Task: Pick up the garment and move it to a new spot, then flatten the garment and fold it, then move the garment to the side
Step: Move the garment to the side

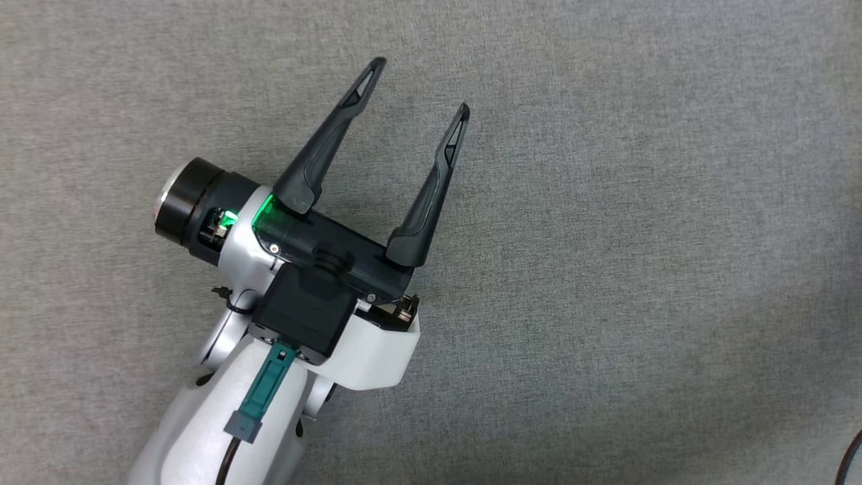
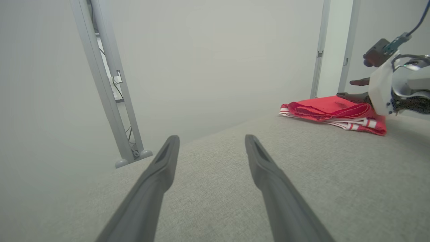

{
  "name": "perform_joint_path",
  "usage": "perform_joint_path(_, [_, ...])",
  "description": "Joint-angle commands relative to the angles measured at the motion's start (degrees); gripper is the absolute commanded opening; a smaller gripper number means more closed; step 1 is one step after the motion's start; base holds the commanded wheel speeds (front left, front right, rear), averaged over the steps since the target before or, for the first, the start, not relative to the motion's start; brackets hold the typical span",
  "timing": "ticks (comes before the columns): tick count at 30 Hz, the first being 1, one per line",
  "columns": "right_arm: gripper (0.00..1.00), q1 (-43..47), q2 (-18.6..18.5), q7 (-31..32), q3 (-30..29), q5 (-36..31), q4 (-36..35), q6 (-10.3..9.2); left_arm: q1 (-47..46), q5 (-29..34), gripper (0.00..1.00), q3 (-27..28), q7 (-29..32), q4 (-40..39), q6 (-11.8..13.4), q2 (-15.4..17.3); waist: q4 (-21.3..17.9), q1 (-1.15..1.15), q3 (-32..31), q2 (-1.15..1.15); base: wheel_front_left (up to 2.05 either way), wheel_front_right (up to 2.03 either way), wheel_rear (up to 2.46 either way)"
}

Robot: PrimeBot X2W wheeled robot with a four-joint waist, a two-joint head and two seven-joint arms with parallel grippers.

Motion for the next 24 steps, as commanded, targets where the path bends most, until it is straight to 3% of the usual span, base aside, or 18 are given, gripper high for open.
perform_joint_path(1, [1.0, 2.5, 0.4, -0.2, 0.8, 1.6, -0.7, -0.02, 0.8, -0.7, 1.0, 0.1, -0.6, 0.4, 0.5, -0.1, 1.1, 0.0, -2.0, 0.0, 0.0, 0.0, 0.0])
perform_joint_path(12, [1.0, 17.7, 5.4, -0.3, 9.7, 13.0, -7.2, -0.02, 6.3, -4.3, 1.0, 0.7, -2.8, 3.2, 2.5, -1.2, 4.4, 0.0, -11.8, 0.0, 0.0, 0.0, 0.0])
perform_joint_path(24, [1.0, 36.6, 10.9, -0.3, 20.5, 28.3, -15.2, -0.02, 18.8, -8.7, 1.0, 2.4, -3.7, 6.8, 5.5, -2.3, 8.2, 0.0, -27.7, 0.0, 0.0, 0.0, 0.0])
